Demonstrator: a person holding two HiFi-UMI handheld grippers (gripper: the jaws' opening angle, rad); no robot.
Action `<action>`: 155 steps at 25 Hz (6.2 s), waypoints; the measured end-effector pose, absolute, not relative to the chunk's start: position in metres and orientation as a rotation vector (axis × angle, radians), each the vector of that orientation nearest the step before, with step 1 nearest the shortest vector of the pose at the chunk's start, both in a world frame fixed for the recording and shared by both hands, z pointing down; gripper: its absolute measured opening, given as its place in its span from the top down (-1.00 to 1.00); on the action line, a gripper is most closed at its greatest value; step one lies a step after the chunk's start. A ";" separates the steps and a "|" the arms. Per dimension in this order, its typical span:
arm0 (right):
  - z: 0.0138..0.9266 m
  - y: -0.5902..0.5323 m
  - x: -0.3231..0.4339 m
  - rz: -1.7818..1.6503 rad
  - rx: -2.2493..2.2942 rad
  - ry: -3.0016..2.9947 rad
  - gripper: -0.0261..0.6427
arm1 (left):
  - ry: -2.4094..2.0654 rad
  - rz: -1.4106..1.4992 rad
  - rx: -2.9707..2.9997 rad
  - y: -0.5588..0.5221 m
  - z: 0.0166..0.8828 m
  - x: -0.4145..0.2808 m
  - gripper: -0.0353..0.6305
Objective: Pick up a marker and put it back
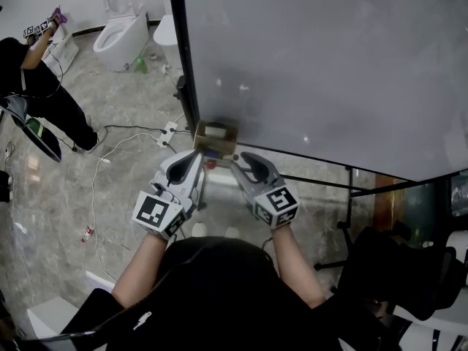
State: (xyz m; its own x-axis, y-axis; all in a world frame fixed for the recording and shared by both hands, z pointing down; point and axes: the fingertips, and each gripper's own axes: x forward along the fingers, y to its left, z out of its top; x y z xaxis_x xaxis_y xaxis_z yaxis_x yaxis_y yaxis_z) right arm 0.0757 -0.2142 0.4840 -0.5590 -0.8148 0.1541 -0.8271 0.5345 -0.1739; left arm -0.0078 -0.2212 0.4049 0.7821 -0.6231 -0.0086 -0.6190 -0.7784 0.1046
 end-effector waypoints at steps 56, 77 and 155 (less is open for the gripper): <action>0.377 -0.177 0.076 0.036 1.584 -2.788 0.67 | -0.981 -0.117 2.928 -0.207 0.386 -0.017 0.89; 0.349 -0.154 0.080 -0.055 1.618 -2.806 0.67 | -0.939 -0.129 2.945 -0.196 0.380 -0.013 0.90; 0.472 -0.233 0.071 0.184 1.402 -2.734 0.67 | -1.308 -0.084 2.799 -0.215 0.389 -0.068 0.89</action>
State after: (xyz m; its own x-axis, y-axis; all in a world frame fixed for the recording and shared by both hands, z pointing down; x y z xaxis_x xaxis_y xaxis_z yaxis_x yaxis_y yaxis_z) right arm 0.0706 -0.2325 0.4723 -0.5835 -0.8045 0.1107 -0.8121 0.5783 -0.0775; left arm -0.0682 -0.2154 0.3891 0.6404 -0.7676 -0.0276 -0.7648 -0.6405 0.0695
